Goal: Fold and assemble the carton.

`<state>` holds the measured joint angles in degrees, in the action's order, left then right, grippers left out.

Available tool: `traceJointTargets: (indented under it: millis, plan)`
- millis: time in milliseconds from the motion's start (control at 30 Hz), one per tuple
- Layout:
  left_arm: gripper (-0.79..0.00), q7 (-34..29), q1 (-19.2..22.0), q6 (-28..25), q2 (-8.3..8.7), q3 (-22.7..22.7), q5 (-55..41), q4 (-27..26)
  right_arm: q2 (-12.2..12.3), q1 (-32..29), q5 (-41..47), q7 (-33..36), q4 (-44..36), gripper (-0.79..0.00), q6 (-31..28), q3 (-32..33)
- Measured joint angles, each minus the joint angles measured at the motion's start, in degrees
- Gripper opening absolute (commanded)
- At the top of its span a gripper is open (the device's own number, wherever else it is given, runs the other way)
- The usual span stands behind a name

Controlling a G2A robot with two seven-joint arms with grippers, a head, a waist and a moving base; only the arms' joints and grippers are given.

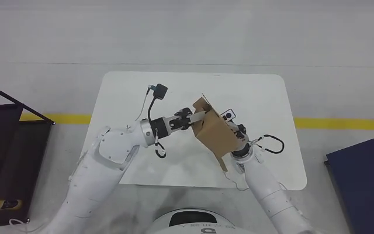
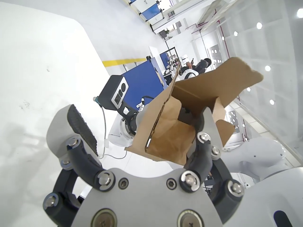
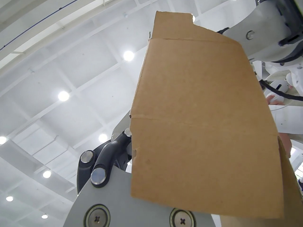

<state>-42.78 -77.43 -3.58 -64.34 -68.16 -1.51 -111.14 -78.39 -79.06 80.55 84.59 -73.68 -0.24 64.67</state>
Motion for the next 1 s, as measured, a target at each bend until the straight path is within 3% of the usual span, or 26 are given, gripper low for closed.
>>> traceJointTargets:
  millis: [333,1000]
  plan:
    - [0.000,-8.38,-1.39,-0.58,1.29,-4.31,-0.16,-2.71,0.13,-0.53,-4.65,-0.17,0.39,-0.785,-2.29,0.33]
    - [0.000,-13.39,-5.08,-1.38,2.83,-7.38,0.84,-9.24,0.33,-0.72,-10.06,-2.00,2.61,-0.785,-7.15,1.54]
